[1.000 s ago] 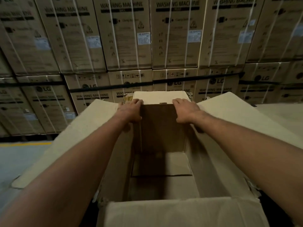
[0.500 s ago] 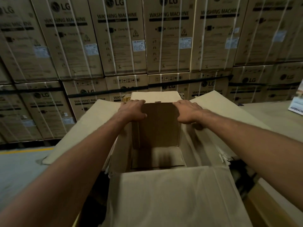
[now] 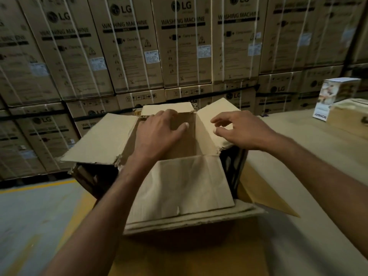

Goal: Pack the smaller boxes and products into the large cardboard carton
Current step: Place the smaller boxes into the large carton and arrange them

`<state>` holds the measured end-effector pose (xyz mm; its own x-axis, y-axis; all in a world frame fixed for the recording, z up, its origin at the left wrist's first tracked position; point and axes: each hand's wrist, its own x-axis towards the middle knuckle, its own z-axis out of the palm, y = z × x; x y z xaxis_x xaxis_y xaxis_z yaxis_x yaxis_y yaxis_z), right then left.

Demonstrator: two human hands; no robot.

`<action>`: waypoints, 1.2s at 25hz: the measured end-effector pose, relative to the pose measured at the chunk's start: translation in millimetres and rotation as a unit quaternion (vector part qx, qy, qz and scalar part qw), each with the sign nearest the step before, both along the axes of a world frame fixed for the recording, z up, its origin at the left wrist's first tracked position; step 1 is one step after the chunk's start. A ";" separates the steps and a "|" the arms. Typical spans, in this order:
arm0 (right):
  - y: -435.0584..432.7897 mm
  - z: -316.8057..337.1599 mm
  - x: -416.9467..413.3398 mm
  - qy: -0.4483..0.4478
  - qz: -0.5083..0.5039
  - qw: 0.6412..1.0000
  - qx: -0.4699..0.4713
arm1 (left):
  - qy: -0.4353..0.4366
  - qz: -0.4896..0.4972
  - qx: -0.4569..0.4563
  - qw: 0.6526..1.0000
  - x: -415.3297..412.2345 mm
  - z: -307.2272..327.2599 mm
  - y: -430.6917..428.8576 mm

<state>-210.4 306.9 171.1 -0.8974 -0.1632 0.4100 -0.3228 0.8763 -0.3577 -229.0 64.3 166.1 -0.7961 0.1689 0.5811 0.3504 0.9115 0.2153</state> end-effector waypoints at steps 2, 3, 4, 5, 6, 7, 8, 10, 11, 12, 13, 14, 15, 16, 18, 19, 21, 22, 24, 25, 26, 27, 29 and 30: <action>31.1 -9.5 47.2 0.031 -0.001 0.999 -0.023 | 0.036 0.000 0.008 0.999 49.1 -9.1 36.3; 46.6 -16.6 68.6 0.046 -0.003 0.998 -0.030 | 0.053 0.001 0.018 0.998 71.5 -15.1 55.4; 63.3 -25.3 89.7 0.059 -0.008 0.998 -0.034 | 0.068 0.000 0.034 0.997 93.6 -22.8 76.2; 79.4 -35.7 108.0 0.066 -0.014 0.997 -0.037 | 0.076 -0.006 0.053 0.996 112.7 -32.9 96.7; 99.2 -48.0 127.5 0.065 -0.023 0.997 -0.037 | 0.075 -0.018 0.072 0.994 131.5 -45.7 121.5; 117.7 -60.5 144.7 0.060 -0.032 0.997 -0.033 | 0.067 -0.032 0.086 0.994 147.2 -59.8 145.5; 135.6 -72.2 158.9 0.052 -0.043 0.997 -0.027 | 0.055 -0.046 0.091 0.993 159.3 -73.6 168.2; 172.0 -93.0 182.3 0.039 -0.075 0.996 -0.013 | 0.027 -0.073 0.081 0.994 177.6 -98.4 212.2; 191.2 -101.2 192.2 0.032 -0.093 0.995 -0.005 | 0.014 -0.085 0.071 0.994 185.3 -108.8 234.4; 208.3 -107.8 199.4 0.029 -0.111 0.993 0.001 | 0.003 -0.095 0.065 0.993 190.6 -118.1 253.8; 223.6 -113.9 205.3 0.027 -0.128 0.991 0.003 | -0.009 -0.104 0.065 0.992 194.3 -126.7 271.5; 238.2 -120.7 211.0 0.023 -0.143 0.990 -0.001 | -0.025 -0.112 0.073 0.991 197.4 -135.4 288.7; 251.1 -127.5 215.9 0.017 -0.155 0.988 -0.010 | -0.043 -0.125 0.085 0.988 198.9 -144.3 305.0; 265.9 -134.5 220.9 0.011 -0.170 0.985 -0.024 | -0.059 -0.145 0.095 0.983 199.2 -152.6 323.3; 294.0 -145.2 227.4 0.004 -0.200 0.978 -0.050 | -0.082 -0.178 0.105 0.975 193.7 -165.4 357.2; 310.1 -148.6 230.0 -0.002 -0.213 0.975 -0.059 | -0.090 -0.191 0.110 0.971 189.3 -168.4 375.5; 344.6 -153.3 231.8 -0.012 -0.234 0.970 -0.068 | -0.099 -0.210 0.119 0.965 180.8 -169.0 411.8; 363.4 -154.6 231.9 -0.017 -0.244 0.967 -0.071 | -0.103 -0.220 0.119 0.963 177.5 -167.9 430.8; 401.9 -156.0 228.3 -0.022 -0.260 0.962 -0.081 | -0.103 -0.237 0.113 0.960 171.0 -163.6 468.3; 421.2 -156.9 225.5 -0.024 -0.264 0.960 -0.084 | -0.101 -0.242 0.111 0.959 168.0 -161.2 487.1; 444.1 -157.8 222.1 -0.025 -0.267 0.959 -0.086 | -0.102 -0.249 0.110 0.957 164.6 -158.4 510.0; 465.8 -158.2 217.9 -0.023 -0.267 0.960 -0.087 | -0.104 -0.255 0.115 0.954 160.8 -156.3 532.4; 510.7 -156.7 209.0 -0.023 -0.259 0.962 -0.080 | -0.116 -0.260 0.143 0.948 154.4 -153.0 579.0; 532.9 -155.3 204.8 -0.023 -0.255 0.964 -0.073 | -0.125 -0.261 0.160 0.944 152.1 -151.8 601.3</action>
<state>-5.5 839.9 15.8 -0.8634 0.3599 0.3535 0.1548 0.8559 -0.4934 -76.9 665.6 14.3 -0.7728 0.4230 0.4731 0.6346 0.5036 0.5863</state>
